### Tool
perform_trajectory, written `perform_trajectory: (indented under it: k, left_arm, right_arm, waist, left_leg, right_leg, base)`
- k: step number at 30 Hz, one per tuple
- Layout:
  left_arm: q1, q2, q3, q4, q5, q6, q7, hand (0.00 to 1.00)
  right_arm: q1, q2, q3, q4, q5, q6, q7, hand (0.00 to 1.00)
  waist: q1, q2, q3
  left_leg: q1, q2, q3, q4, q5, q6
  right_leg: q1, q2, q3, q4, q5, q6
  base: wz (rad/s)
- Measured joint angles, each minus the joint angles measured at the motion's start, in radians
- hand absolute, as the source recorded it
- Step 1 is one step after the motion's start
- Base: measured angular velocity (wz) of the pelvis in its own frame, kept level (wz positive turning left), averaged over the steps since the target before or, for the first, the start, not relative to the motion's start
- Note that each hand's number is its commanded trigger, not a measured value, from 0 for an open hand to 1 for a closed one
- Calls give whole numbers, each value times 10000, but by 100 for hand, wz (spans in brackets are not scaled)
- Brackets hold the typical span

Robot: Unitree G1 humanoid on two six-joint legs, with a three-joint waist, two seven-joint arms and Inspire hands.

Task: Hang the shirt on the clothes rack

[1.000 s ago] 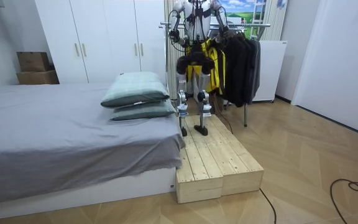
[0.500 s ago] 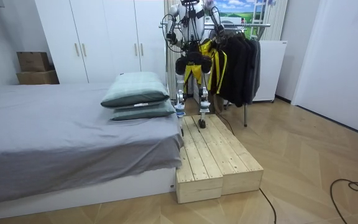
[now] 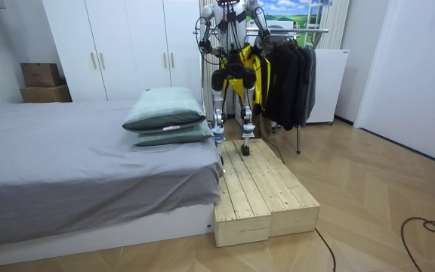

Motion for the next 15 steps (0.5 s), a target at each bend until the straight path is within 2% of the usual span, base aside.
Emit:
perform_trajectory:
  k: [7,8,15]
  left_arm:
    - [32,-35,2,-2,0,-92,399,0]
    - [32,-23,3,-4,-9,-110,471,0]
    - [34,-139,-7,-34,1,-136,598,0]
  right_arm:
    - [-136,-51,-5,-393,-222,-19,-93,100]
    - [-146,-54,-10,-517,-312,-110,-185,100]
    - [-327,-58,-78,-1199,-1985,-416,-276,100]
  waist:
    - [-11,27,19]
    - [-21,34,23]
    - [-61,38,24]
  left_leg:
    - [-18,6,-19,-2,7,-1]
    - [-21,6,-24,-2,7,-1]
    - [-31,5,-31,-7,8,-1]
  right_leg:
    - [-4,1,-58,-6,-7,-9]
    - [-3,-4,-77,-7,-7,-9]
    - [2,-24,-105,-8,-27,3]
  base:
    - [0]
    - [0]
    - [0]
